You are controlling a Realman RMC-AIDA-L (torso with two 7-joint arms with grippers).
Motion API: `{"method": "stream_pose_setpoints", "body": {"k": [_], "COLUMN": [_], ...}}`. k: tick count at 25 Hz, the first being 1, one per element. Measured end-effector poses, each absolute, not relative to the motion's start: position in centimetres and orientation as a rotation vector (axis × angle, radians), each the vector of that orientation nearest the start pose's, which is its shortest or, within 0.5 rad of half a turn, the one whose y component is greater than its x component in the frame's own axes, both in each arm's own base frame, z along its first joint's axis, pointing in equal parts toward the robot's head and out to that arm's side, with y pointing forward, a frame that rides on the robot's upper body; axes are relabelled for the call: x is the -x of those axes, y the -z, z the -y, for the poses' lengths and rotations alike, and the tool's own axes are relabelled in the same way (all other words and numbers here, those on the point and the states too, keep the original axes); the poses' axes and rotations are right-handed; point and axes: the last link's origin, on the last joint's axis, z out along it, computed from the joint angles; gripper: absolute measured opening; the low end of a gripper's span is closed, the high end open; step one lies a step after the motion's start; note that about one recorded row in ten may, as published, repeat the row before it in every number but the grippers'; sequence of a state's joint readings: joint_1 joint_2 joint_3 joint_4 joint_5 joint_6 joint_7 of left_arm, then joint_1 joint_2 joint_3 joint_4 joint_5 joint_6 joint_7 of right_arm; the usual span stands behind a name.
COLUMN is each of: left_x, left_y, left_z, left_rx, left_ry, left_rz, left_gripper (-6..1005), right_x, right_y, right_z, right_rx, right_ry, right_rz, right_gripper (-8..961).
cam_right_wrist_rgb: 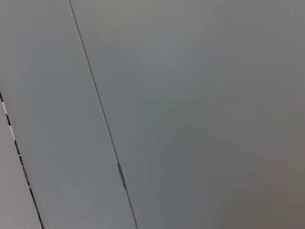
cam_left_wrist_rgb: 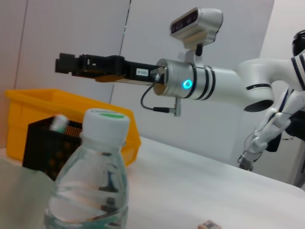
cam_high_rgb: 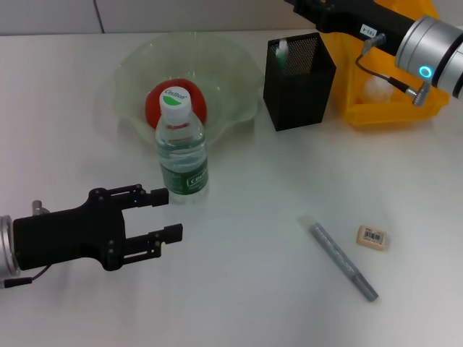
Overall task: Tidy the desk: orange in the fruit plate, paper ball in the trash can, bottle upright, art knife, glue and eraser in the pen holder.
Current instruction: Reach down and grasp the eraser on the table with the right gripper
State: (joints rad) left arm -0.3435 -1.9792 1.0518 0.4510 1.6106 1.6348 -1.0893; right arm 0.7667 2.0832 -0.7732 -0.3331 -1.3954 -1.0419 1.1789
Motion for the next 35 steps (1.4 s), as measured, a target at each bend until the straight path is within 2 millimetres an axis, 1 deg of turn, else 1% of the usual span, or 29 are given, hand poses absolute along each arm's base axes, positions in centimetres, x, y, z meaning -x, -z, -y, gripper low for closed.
{"method": "stream_pose_setpoints", "body": {"k": [2,3,4,5,6,7,8,9,10,11,13,14,15,17,18,19,22,23,24,27,28,29,30,31,33,35], "left_x": [30.1,30.0,30.0,29.9,29.9,29.8,29.8,29.8,29.8,29.8,29.8,29.8,29.8,29.7,29.7,29.7,29.7,29.6,29.6,29.6,29.6,29.6,29.6,29.6,29.8,29.8], "left_y": [1.2,1.3,1.3,1.3,1.3,1.4,1.4,1.4,1.4,1.4,1.4,1.4,1.4,1.3,1.3,1.3,1.3,1.4,1.4,1.4,1.4,1.4,1.4,1.4,1.5,1.6], "left_z": [-26.0,-26.0,-26.0,-26.0,-26.0,-26.1,-26.1,-26.1,-26.1,-26.1,-26.1,-26.1,-26.1,-26.3,-26.3,-26.3,-26.4,-26.5,-26.5,-26.5,-26.5,-26.5,-26.5,-26.5,-26.4,-26.3], "left_rx": [2.764,2.767,2.767,2.769,2.772,2.774,2.777,2.777,2.778,2.778,2.779,2.779,2.78,2.783,2.786,2.791,2.799,2.801,2.802,2.801,2.8,2.8,2.8,2.8,2.797,2.798], "left_ry": [0.87,0.871,0.871,0.872,0.872,0.872,0.873,0.873,0.872,0.872,0.871,0.871,0.87,0.868,0.865,0.86,0.852,0.851,0.851,0.849,0.849,0.849,0.849,0.848,0.843,0.841], "left_rz": [0.54,0.538,0.538,0.537,0.536,0.535,0.536,0.536,0.536,0.537,0.536,0.536,0.534,0.53,0.53,0.53,0.526,0.525,0.525,0.528,0.53,0.53,0.53,0.532,0.539,0.545], "left_gripper": [648,648,648,648,648,648,648,648,648,648,648,648,648,648,648,648,648,648,648,648,648,648,648,648,648,648], "right_x": [-20.7,-20.8,-20.8,-20.8,-20.8,-20.6,-20.2,-20.2,-19.8,-19.3,-18.3,-18.3,-17.9,-17.4,-16.9,-16.9,-16.9,-16.9,-16.9,-17.3,-17.6,-17.6,-17.8,-17.8,-18.2,-18.3], "right_y": [1.3,0.6,0.1,0.1,-0.4,-1.0,-2.4,-2.4,-3.3,-4.2,-5.6,-5.6,-6.1,-6.6,-6.7,-6.7,-5.7,-4.7,-4.7,-3.0,-1.9,-1.9,-0.9,-0.9,0.0,0.2], "right_z": [-42.9,-42.7,-42.4,-42.4,-42.2,-41.7,-40.8,-40.8,-40.1,-38.7,-37.1,-37.1,-36.5,-35.5,-35.0,-35.0,-34.8,-34.9,-34.9,-34.7,-34.6,-34.6,-34.5,-34.5,-34.4,-34.4], "right_rx": [2.192,2.195,2.211,2.211,2.227,2.264,2.357,2.357,2.431,2.561,2.709,2.709,2.756,2.835,2.878,2.878,2.896,2.899,2.899,2.904,2.892,2.892,2.884,2.884,2.878,2.874], "right_ry": [-0.973,-1.002,-1.013,-1.013,-1.019,-1.017,-0.975,-0.975,-0.924,-0.805,-0.611,-0.611,-0.524,-0.314,-0.087,-0.087,0.223,0.368,0.368,0.559,0.66,0.66,0.728,0.728,0.783,0.798], "right_rz": [-0.712,-0.719,-0.718,-0.718,-0.714,-0.707,-0.685,-0.685,-0.661,-0.643,-0.603,-0.603,-0.584,-0.567,-0.543,-0.543,-0.55,-0.547,-0.547,-0.536,-0.523,-0.523,-0.509,-0.509,-0.508,-0.511], "right_gripper": [492,535,550,565,581,596,611,611,611,610,610,610,610,609,609,609,608,608,608,608,607,607,607,578,521,511]}}
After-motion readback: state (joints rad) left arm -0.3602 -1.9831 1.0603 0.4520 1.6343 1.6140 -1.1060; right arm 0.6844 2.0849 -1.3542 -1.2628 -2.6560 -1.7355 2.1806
